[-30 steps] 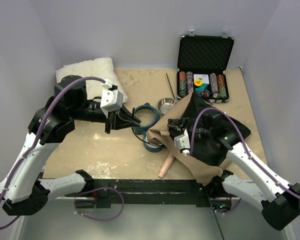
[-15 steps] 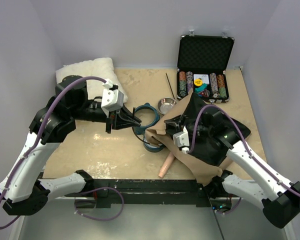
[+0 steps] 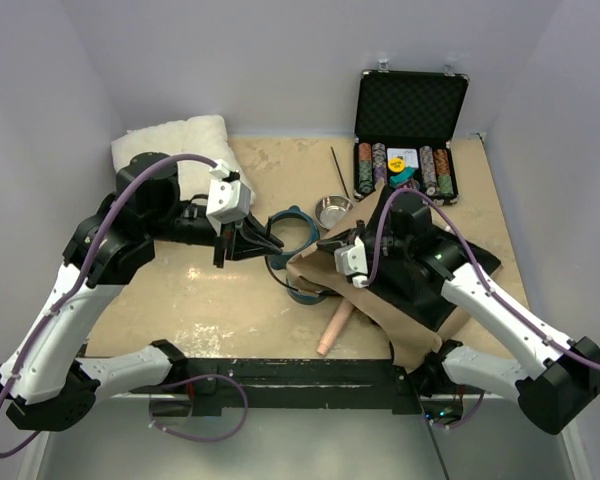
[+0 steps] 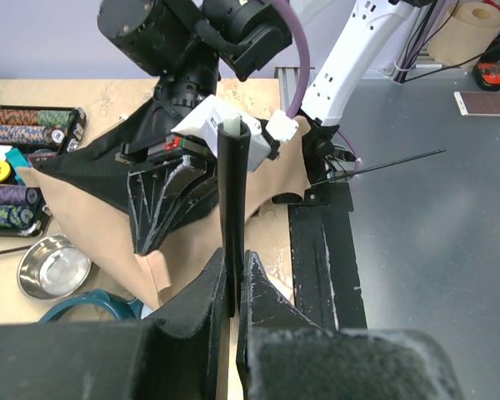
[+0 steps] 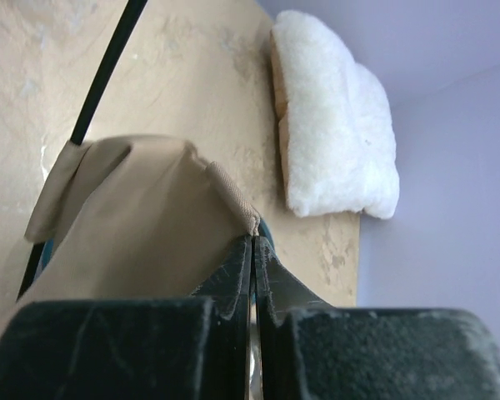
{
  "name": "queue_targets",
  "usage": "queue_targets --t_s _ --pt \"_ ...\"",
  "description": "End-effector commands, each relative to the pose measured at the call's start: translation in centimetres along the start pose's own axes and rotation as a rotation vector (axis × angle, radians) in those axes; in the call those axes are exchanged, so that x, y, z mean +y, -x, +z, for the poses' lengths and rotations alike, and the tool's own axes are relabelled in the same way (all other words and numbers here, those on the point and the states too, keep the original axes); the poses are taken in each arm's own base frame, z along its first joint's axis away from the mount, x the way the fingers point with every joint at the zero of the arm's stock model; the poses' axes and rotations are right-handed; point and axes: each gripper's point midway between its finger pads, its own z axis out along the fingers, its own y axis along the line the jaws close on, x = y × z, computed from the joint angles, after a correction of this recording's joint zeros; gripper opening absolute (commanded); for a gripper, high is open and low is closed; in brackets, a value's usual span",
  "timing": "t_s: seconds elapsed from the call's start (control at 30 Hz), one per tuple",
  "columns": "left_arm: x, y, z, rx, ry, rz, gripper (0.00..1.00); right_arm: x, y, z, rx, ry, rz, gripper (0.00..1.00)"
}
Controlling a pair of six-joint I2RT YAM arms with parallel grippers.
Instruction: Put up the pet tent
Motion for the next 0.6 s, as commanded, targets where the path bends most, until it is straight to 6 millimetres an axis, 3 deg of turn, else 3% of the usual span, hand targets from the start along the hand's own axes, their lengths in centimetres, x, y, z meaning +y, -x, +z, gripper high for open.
queue_targets --t_s 0.0,0.07,0.1,0.3,0.5,0.57 --pt "0.5 -1.0 0.1 0.026 0.021 -0.059 0.0 -2.9 4.0 0.7 -0.111 -0.023 0.005 0.0" --pt "0.7 -1.0 0.2 0.027 0.027 -0.064 0.0 -2.4 3.2 0.7 -0.076 -0.001 0.033 0.02" --pt "0.7 -1.0 0.2 0.027 0.027 -0.069 0.0 -2.2 3.1 0.6 -0.067 0.006 0.046 0.07" --pt "1.0 -1.3 -0.1 0.032 0.039 -0.093 0.0 -1.8 2.8 -2.1 0.045 0.011 0.135 0.57" --pt "1.1 -1.2 -0.3 0.028 0.041 -0.088 0.0 -2.0 3.3 -4.2 0.087 -0.015 0.267 0.8" --pt "1.1 -1.2 -0.3 0.027 0.04 -0.09 0.0 -1.8 2.3 -4.7 0.096 -0.026 0.331 0.82"
